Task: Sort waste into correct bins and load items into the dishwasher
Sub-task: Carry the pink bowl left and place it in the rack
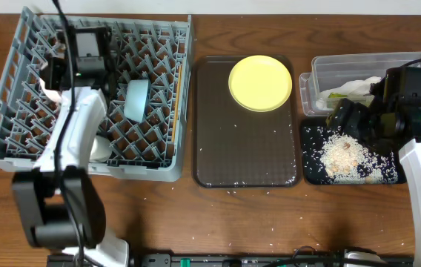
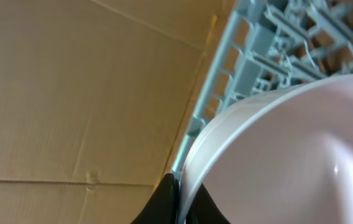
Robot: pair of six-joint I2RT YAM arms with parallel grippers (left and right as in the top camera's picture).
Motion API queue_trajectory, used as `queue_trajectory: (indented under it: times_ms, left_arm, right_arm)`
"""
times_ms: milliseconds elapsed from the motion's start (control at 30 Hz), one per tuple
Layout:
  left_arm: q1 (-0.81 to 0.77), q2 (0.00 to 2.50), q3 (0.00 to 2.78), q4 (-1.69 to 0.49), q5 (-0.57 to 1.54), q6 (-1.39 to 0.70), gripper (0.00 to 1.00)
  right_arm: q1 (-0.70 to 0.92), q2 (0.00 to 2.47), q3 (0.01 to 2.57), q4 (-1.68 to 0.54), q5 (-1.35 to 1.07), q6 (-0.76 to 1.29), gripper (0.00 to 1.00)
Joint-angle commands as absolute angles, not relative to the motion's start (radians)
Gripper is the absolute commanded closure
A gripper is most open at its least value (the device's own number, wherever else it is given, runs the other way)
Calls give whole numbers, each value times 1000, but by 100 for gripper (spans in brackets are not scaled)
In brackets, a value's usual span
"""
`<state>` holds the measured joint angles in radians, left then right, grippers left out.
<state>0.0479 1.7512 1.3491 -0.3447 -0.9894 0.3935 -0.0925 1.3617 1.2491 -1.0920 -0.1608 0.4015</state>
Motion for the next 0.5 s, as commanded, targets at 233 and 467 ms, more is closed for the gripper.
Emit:
queue_trajectory:
  times_ms: [233,467]
  left_arm:
    - [0,1860,1340,-333,-1045,373,93]
    - [-13,1940,1340,-331,-1168,350,93]
  right_arm:
    - [-98,1348,1261,-1093,-162,392,1]
    - [-98,1348,1261,-1093,-162,392,1]
